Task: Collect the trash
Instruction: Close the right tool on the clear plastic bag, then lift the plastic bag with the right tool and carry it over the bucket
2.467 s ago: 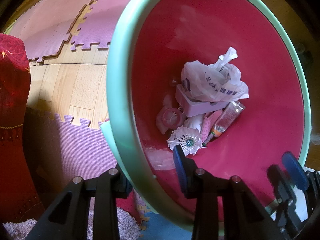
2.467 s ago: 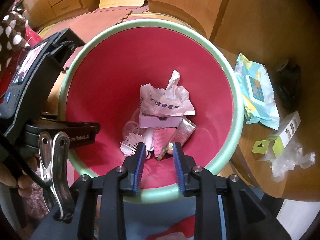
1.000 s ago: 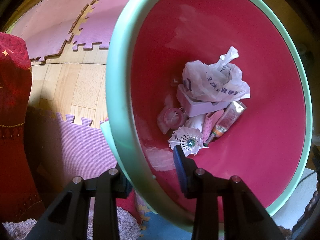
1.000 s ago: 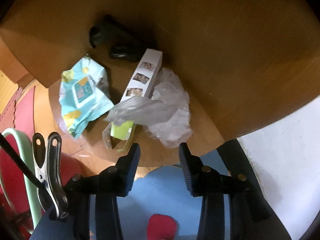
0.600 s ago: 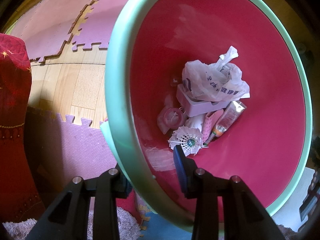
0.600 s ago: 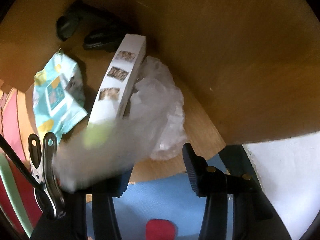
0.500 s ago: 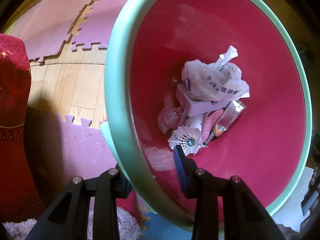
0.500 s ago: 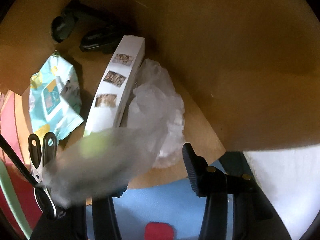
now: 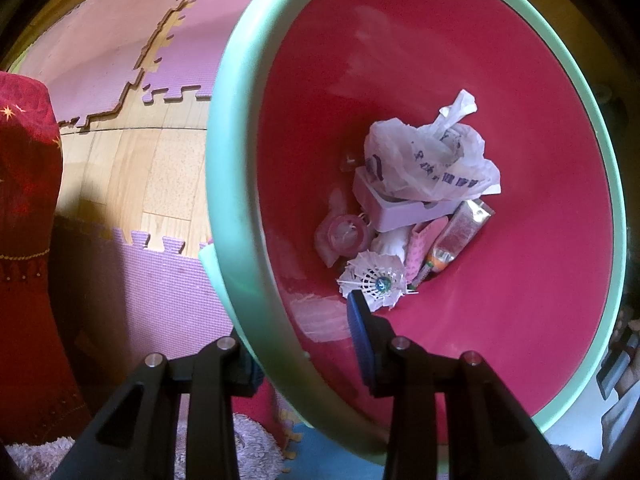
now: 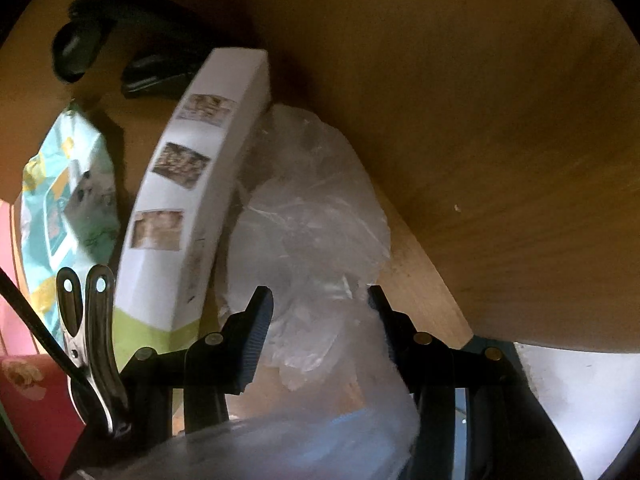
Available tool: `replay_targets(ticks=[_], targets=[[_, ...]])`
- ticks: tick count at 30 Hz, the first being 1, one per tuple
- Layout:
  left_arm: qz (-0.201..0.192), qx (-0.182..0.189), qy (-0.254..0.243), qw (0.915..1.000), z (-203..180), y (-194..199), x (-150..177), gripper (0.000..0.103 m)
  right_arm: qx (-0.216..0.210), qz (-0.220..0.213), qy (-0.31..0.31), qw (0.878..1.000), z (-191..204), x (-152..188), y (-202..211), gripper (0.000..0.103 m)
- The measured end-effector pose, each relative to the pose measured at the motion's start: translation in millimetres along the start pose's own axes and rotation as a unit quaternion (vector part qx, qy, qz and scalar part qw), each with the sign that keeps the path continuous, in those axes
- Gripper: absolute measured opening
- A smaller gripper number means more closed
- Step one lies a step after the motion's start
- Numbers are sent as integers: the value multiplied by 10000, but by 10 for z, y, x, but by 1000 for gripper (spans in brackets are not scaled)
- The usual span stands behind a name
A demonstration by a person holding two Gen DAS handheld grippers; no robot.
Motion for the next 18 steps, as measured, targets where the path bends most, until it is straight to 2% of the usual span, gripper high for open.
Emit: replay_targets(ticks=[4, 6, 11, 18], targets=[[1, -10, -12, 10000, 0, -5, 0, 38, -76, 61, -219, 9997, -65, 26, -70, 47], [-1, -9, -12, 10000, 0, -5, 1, 38, -116, 92, -336, 9993, -94, 35, -82, 37], [-1, -8, -12, 10000, -1, -7, -1, 38, -55, -59, -516, 9986, -151, 52, -3, 23], [-6, 1, -22, 10000, 5, -6, -3, 38, 29, -301, -1124, 9932, -269, 135, 182, 16]])
Point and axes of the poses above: each gripper's, at about its wrist camera, not at the fingertips, and y roughly against the way its jaws point, z to its left, x to its underside, the point moved 3 cm from there along -y, roughly the way its jaws point, and after that the axes turned 7 degrees about -z, right-handed, at the moved point
